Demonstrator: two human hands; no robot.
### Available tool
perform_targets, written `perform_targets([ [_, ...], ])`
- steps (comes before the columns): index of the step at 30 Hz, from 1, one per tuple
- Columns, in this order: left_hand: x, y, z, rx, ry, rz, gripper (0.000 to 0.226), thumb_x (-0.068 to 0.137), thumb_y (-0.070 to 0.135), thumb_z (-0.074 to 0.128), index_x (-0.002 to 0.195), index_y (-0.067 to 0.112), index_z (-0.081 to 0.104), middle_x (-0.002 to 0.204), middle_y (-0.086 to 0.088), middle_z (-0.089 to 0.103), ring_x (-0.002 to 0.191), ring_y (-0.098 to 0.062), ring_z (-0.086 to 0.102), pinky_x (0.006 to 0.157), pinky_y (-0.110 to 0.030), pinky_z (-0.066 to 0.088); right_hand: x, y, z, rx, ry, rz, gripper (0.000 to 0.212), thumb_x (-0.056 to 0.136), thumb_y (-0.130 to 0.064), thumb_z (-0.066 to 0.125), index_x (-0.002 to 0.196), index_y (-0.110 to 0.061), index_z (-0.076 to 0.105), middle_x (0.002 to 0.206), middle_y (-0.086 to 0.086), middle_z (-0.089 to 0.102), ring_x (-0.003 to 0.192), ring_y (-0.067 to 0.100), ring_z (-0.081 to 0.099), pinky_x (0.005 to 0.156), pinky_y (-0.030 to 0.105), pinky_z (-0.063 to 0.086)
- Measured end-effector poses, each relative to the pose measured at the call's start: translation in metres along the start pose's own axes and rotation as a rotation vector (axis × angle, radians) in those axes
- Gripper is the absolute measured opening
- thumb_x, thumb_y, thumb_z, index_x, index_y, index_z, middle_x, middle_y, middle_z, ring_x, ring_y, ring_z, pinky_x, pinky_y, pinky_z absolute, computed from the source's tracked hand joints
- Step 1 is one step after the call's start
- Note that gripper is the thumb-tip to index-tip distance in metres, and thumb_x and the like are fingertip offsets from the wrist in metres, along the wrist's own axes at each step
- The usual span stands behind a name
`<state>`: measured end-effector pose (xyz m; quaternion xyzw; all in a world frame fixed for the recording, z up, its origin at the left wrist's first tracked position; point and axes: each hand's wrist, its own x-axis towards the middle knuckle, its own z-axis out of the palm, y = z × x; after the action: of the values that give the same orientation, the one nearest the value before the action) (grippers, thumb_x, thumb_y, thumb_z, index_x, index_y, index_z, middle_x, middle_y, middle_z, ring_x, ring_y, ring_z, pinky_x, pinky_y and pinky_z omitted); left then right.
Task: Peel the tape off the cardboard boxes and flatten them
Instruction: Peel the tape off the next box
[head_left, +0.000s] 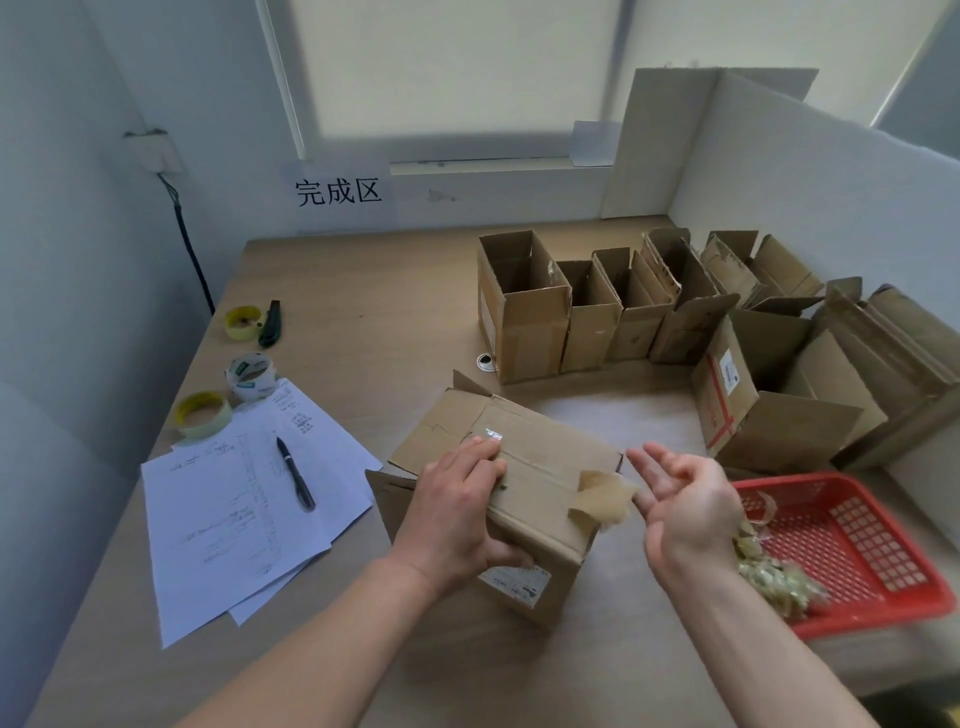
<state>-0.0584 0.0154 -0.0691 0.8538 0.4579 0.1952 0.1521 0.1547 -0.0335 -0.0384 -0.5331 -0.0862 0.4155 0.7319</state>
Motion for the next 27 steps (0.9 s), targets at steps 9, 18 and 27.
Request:
perform_targets([
  [9,0.002,0.002,-0.001,0.022,-0.018,0.002,0.102,0.050,0.060,0.089,0.134,0.014,0.056,0.157,0.005,0.036,0.148,-0.014,0.026,0.111,-0.028,0.023,-0.014,-0.011,0.002,-1.333,-0.210,-0.440,0.076,0.071,-0.090,0.036,0.052,-0.017,0.047,0.049,-0.004,0.051,0.053,0.015,0.051,0.049,0.032,0.029],
  [18,0.001,0.004,-0.002,0.015,-0.006,-0.015,0.102,0.046,0.059,0.090,0.131,0.012,0.059,0.154,0.002,0.041,0.146,-0.018,0.030,0.109,-0.031,0.027,-0.013,-0.015,0.003,-1.242,-0.254,-0.292,0.036,0.087,-0.031,0.066,0.058,-0.010,0.062,0.055,0.002,0.062,0.060,0.022,0.059,0.058,0.039,0.048],
  [27,0.005,0.015,0.001,0.055,-0.040,-0.040,0.092,0.061,0.053,0.087,0.138,0.015,0.052,0.158,0.004,0.032,0.148,-0.015,0.022,0.112,-0.027,0.020,-0.003,-0.013,-0.054,0.093,-0.106,0.344,0.039,0.103,-0.024,0.044,0.074,-0.010,0.066,0.077,0.010,0.072,0.065,0.021,0.071,0.066,0.041,0.058],
])
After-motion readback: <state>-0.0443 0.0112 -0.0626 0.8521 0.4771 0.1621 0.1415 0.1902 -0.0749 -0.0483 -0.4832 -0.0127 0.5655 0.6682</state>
